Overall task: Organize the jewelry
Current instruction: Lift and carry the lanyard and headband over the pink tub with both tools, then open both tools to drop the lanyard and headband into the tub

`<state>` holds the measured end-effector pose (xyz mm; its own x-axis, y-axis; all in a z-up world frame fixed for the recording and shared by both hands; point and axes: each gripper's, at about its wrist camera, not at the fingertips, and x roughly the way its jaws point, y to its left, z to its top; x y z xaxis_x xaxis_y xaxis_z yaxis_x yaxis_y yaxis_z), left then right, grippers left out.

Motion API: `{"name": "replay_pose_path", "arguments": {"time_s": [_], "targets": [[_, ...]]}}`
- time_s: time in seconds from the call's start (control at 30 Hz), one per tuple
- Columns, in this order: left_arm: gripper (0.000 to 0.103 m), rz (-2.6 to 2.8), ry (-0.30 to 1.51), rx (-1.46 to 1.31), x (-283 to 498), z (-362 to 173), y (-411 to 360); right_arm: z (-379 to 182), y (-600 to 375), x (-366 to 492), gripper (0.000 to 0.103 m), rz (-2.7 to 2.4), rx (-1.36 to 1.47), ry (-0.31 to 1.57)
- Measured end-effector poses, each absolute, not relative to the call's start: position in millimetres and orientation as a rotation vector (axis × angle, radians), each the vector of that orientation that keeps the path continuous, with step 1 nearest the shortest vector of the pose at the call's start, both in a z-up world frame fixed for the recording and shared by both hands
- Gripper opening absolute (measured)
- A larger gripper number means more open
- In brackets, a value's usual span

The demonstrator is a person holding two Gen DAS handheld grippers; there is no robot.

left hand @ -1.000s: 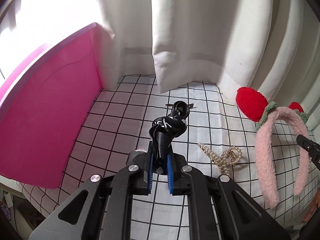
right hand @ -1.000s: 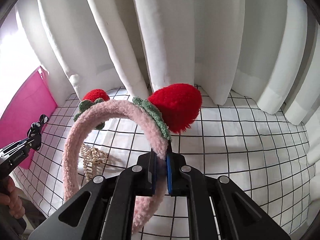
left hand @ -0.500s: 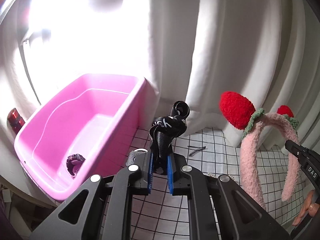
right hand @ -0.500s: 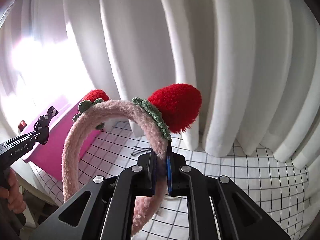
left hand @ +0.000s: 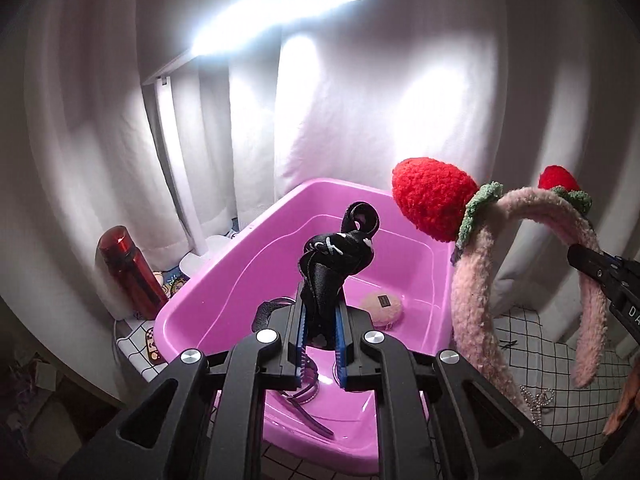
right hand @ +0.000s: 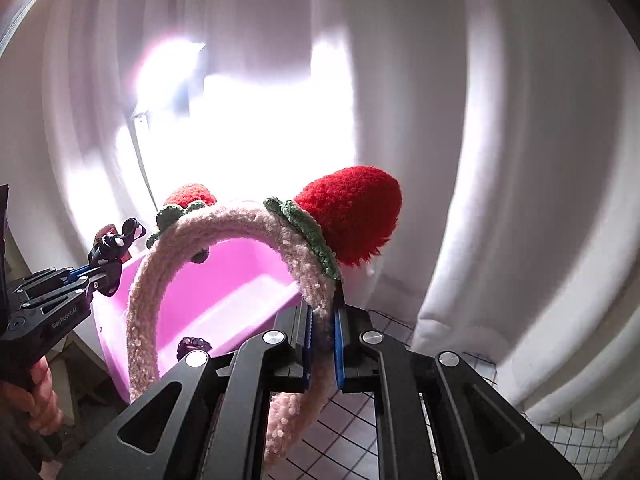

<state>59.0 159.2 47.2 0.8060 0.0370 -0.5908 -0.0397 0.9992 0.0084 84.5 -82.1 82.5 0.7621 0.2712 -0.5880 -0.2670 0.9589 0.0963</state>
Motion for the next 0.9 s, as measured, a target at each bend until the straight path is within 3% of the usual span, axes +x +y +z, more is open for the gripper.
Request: {"name": "replay_pose_path", "arguments": {"time_s": [0.33,0.7,0.77,0.83,0.87,0.9], "targets": [[0.012,0.122,0.743,-0.046,93,3,214,46,16,145,0.008,0.348,-0.136,0.766],[0.014,0.160,0.854,-0.052,120,-33,226,9,64,179,0.011,0.348,-0.267,0.882],[0.022,0.163,0.868,-0.055,121,-36,227,4,65,182,0.014,0.350,-0.280,0.896],[0.035,0.180,0.855,-0.032,120,-35,226,0,70,185,0.028,0.346,-0.293,0.912],[0.050,0.192,0.847,-0.026,119,-34,226,0,71,186,0.043,0.338,-0.301,0.916],[0.070,0.202,0.834,-0.029,117,-31,228,-1,71,186,0.050,0.333,-0.307,0.912]]}}
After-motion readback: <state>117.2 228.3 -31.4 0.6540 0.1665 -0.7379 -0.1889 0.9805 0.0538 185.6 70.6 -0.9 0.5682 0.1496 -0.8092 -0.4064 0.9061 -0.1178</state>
